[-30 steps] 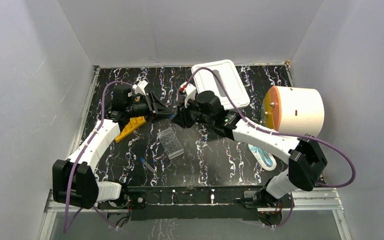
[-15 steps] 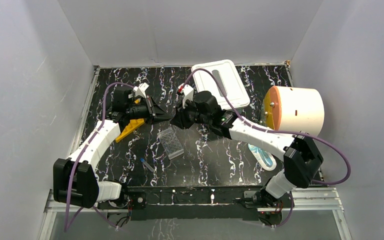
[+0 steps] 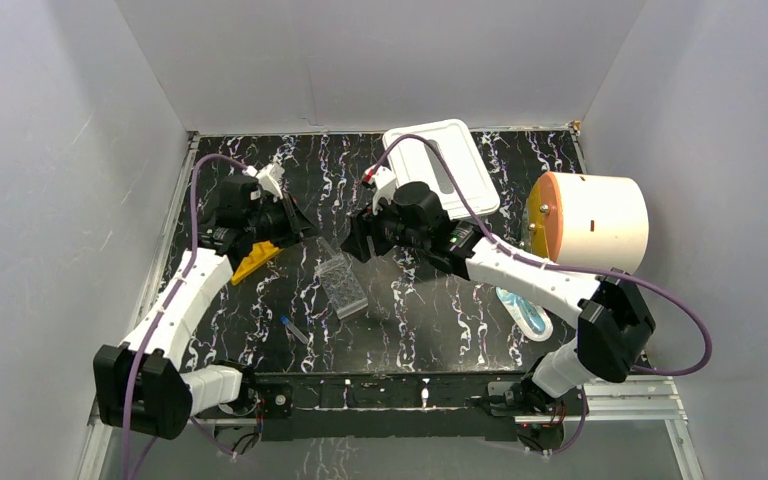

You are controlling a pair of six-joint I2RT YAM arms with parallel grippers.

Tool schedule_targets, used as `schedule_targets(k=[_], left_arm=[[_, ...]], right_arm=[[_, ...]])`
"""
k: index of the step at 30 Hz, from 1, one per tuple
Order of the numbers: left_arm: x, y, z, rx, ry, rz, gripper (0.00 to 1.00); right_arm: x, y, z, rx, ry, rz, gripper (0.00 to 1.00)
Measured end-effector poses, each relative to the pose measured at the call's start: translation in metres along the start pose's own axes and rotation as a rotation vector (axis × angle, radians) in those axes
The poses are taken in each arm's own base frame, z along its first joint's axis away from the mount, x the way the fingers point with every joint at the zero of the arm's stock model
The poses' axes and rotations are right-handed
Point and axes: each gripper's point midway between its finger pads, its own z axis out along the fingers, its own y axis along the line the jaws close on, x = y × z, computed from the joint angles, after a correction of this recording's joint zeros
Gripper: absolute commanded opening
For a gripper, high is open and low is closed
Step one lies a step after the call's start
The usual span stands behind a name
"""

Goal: Organize the chemistry lab equipment

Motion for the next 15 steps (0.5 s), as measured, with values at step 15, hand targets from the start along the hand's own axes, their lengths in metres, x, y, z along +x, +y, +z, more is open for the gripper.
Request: schedule_targets(k=[15], left_arm=[[0.008, 0.018, 0.005, -0.298, -0.131, 0.460, 0.00]], right_arm=[[0.030, -0.050, -0.013, 0.237, 0.064, 0.073, 0.71]])
